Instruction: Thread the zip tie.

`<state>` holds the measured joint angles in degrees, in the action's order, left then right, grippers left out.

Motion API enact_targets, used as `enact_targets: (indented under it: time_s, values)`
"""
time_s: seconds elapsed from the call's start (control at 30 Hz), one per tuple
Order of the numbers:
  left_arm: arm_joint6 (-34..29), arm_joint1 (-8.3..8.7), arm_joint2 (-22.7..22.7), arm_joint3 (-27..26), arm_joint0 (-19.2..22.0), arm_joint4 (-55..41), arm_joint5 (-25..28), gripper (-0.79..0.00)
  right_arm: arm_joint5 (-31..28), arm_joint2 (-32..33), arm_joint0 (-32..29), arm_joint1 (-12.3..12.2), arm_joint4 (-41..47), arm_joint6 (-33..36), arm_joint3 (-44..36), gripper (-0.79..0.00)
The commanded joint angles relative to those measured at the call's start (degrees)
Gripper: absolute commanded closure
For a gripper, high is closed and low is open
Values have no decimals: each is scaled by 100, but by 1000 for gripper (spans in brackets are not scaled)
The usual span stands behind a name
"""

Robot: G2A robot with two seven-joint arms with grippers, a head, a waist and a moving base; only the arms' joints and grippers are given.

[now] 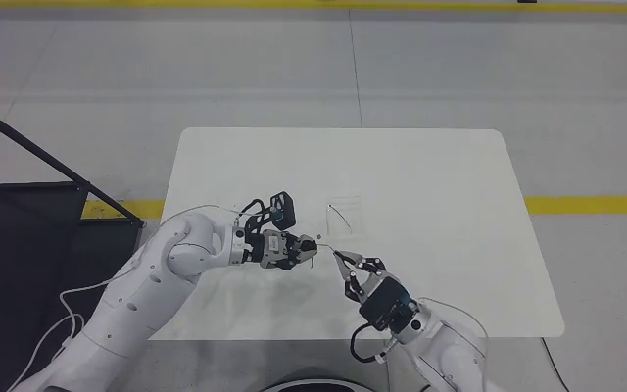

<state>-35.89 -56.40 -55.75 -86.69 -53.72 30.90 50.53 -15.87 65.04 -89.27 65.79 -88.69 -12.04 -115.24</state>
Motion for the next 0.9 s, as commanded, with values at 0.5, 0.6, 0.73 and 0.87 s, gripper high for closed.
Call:
enact_targets:
  time_s: [0.5, 0.6, 0.73, 0.87]
  values:
    - [68, 14, 10, -9, -1, 18, 0, 0, -4, -239, 168, 41, -370, 654, -30, 0]
    - [97, 18, -7, -11, -8, 13, -31, 0, -164, -270, 209, 38, -412, 674, -33, 0]
    - [105, 23, -15, -19, -17, 2, -51, 0, -326, -246, 220, 26, -457, 686, -20, 0]
    - [105, 28, -19, -36, -19, 7, -59, 0, -486, -307, 283, 24, -596, 934, -26, 0]
